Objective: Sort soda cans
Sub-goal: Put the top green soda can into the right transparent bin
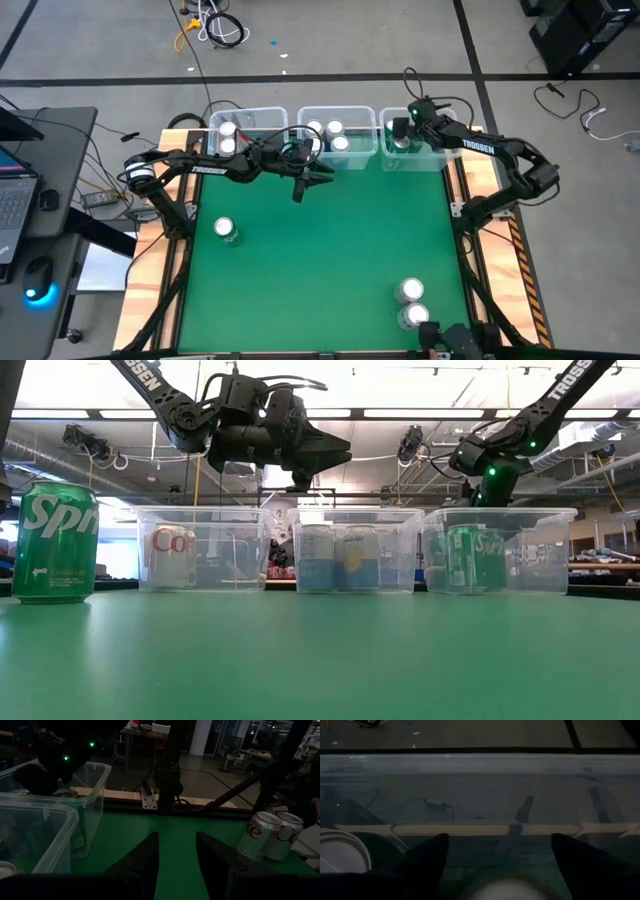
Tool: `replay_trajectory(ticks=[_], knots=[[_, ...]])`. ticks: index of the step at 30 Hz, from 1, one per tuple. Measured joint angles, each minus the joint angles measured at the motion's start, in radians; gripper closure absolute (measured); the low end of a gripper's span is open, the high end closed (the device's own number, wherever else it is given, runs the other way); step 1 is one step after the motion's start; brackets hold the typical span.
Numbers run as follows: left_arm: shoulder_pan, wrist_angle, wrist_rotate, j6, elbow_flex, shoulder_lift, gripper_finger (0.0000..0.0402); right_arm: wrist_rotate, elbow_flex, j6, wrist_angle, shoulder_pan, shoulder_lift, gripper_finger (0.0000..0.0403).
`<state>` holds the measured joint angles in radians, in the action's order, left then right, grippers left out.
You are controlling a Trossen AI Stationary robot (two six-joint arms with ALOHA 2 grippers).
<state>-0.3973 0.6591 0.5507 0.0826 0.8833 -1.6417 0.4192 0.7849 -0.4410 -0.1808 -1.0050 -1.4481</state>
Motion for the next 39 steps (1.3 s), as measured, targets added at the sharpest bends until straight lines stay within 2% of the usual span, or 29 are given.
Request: replay_trajectory(ticks=[8, 15, 19, 22, 25, 27, 29, 34, 36, 39], knots=[[0.000, 0.000, 0.000, 0.000, 0.000, 0.000, 0.0268, -0.003, -0.001, 0.030, 0.000, 0.000, 0.009, 0.0057], [0.000, 0.000, 0.000, 0.000, 0.000, 0.000, 0.0268, -0.017, 0.020, 0.088, -0.023, 0.007, 0.084, 0.0058], [0.000, 0.001, 0.000, 0.000, 0.000, 0.000, 0.0268, -0.017, 0.077, 0.125, -0.091, 0.031, 0.144, 0.0062], [0.000, 0.001, 0.000, 0.000, 0.000, 0.000, 0.0268, -0.023, 0.143, 0.118, -0.234, 0.058, 0.183, 0.0078], [0.000, 0.001, 0.000, 0.000, 0.000, 0.000, 0.0268, -0.056, 0.241, 0.067, -0.451, 0.083, 0.202, 0.0116], [0.000, 0.001, 0.000, 0.000, 0.000, 0.000, 0.0268, -0.095, 0.301, 0.035, -0.593, 0.096, 0.202, 0.0159], [0.000, 0.001, 0.000, 0.000, 0.000, 0.000, 0.0268, -0.146, 0.337, 0.031, -0.686, 0.103, 0.201, 0.0213], [0.000, 0.001, 0.000, 0.000, 0.000, 0.000, 0.0268, -0.288, 0.356, 0.088, -0.795, 0.085, 0.193, 0.0367], [0.000, 0.001, 0.000, 0.000, 0.000, 0.000, 0.0268, -0.298, 0.356, 0.112, -0.837, 0.073, 0.176, 0.0391], [0.000, 0.002, 0.000, 0.000, 0.000, 0.000, 0.0268, -0.297, 0.356, 0.112, -0.864, 0.058, 0.140, 0.0381]])
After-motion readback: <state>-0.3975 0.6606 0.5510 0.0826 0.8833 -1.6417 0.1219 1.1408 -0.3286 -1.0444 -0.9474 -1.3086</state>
